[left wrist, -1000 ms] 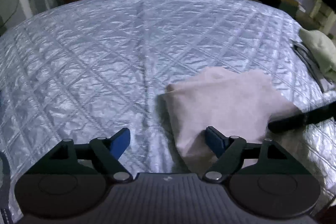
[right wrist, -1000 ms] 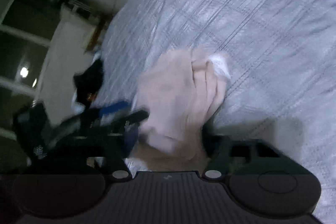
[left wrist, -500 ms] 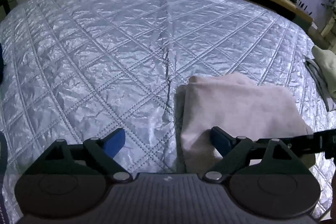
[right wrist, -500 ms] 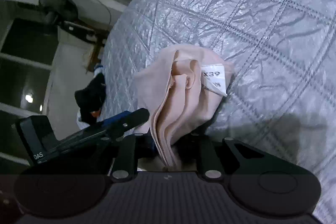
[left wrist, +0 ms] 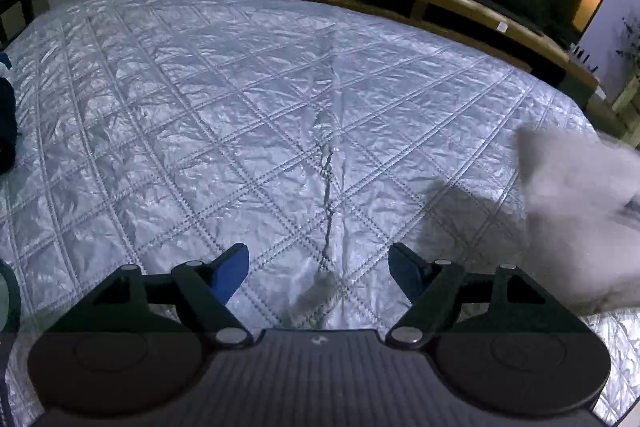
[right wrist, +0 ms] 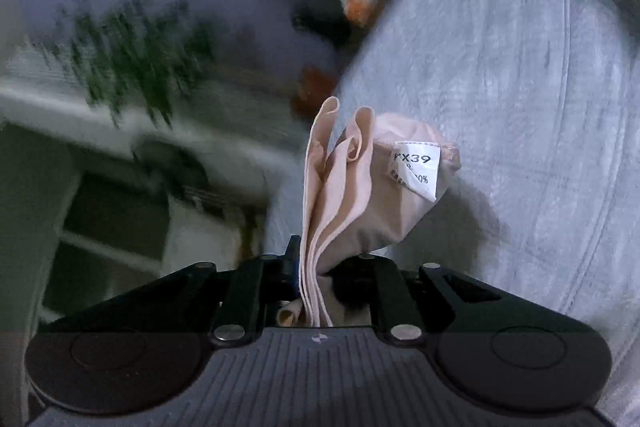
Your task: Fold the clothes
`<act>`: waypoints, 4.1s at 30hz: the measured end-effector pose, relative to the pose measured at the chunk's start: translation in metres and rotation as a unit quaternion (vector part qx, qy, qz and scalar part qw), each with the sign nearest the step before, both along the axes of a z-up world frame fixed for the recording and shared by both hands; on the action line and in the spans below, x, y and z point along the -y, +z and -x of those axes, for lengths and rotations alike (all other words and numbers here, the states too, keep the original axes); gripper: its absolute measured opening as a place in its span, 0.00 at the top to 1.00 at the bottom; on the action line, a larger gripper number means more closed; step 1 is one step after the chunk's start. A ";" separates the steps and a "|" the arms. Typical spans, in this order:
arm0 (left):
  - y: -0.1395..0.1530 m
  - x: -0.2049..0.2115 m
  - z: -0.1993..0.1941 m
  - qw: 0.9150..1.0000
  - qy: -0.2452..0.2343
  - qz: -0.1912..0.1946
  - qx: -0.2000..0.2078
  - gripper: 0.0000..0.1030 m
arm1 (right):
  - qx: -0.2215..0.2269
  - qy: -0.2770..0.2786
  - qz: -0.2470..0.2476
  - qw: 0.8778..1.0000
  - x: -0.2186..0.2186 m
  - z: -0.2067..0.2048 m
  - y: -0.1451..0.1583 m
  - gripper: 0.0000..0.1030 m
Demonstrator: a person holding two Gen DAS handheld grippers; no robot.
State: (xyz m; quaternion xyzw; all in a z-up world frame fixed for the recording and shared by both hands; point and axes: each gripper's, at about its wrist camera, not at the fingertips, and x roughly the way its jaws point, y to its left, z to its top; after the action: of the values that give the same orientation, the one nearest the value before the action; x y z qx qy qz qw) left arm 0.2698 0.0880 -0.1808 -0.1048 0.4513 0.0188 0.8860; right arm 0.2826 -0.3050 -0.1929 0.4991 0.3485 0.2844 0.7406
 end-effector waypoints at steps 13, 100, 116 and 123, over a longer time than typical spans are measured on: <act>-0.004 0.021 -0.006 1.000 -0.025 -0.012 0.011 0.27 | -0.056 -0.415 -0.005 0.908 0.127 -0.017 -0.038 0.77; 0.215 0.191 0.397 0.976 -0.150 -0.093 0.124 0.01 | -0.048 -0.254 0.500 0.827 -0.032 0.377 0.183 0.02; 0.239 0.135 0.424 0.984 -0.108 -0.030 0.140 0.01 | -0.019 -0.268 0.542 0.797 -0.066 0.443 0.252 0.00; 0.241 0.138 0.429 0.983 -0.103 -0.038 0.144 0.01 | -0.016 -0.258 0.566 0.783 -0.079 0.448 0.250 0.00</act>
State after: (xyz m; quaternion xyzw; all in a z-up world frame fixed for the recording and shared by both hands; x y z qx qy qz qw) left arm -0.1593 -0.0500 0.0604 -0.0256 0.3263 -0.0707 0.9423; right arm -0.1651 -0.2259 0.0572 0.0661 0.3165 -0.1738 0.9302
